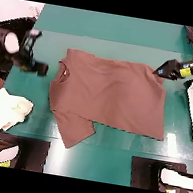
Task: Fold the shirts.
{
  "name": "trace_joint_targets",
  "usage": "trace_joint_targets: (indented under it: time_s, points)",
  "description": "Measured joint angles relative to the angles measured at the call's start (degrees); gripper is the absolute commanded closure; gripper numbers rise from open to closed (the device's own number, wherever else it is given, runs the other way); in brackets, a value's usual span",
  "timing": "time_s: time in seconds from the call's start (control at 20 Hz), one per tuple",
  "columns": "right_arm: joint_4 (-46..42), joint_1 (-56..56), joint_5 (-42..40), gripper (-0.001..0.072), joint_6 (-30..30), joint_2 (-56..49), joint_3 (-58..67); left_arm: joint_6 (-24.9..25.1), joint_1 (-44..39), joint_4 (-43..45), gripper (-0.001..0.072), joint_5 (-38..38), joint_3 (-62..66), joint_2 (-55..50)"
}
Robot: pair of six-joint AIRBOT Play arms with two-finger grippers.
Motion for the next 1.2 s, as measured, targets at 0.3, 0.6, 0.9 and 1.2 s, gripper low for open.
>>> trace_joint_targets:
  time_s: [0.3, 0.6, 0.9, 1.2]
  points:
    - [1.9, -0.4, -4.8, 0.0272, -1.2, 12.6, -14.0, -0.9, 0.2, -15.2, 0.0157, 4.2, -25.8, 12.3]
    - [2.3, -0.5, -7.3, 0.0272, -1.4, 17.9, -18.2, -1.1, 0.2, -25.8, 0.0160, 13.1, -35.5, 14.7]
    - [1.5, -3.1, -6.0, 0.0272, -1.4, 18.8, -18.9, -0.6, 0.2, -30.0, 0.0683, 16.5, -36.1, 15.1]
    - [-10.9, -16.3, 0.2, 0.0169, -1.1, 18.9, -25.9, 0.0, 0.2, -29.2, 0.0683, 16.5, -30.3, 16.9]
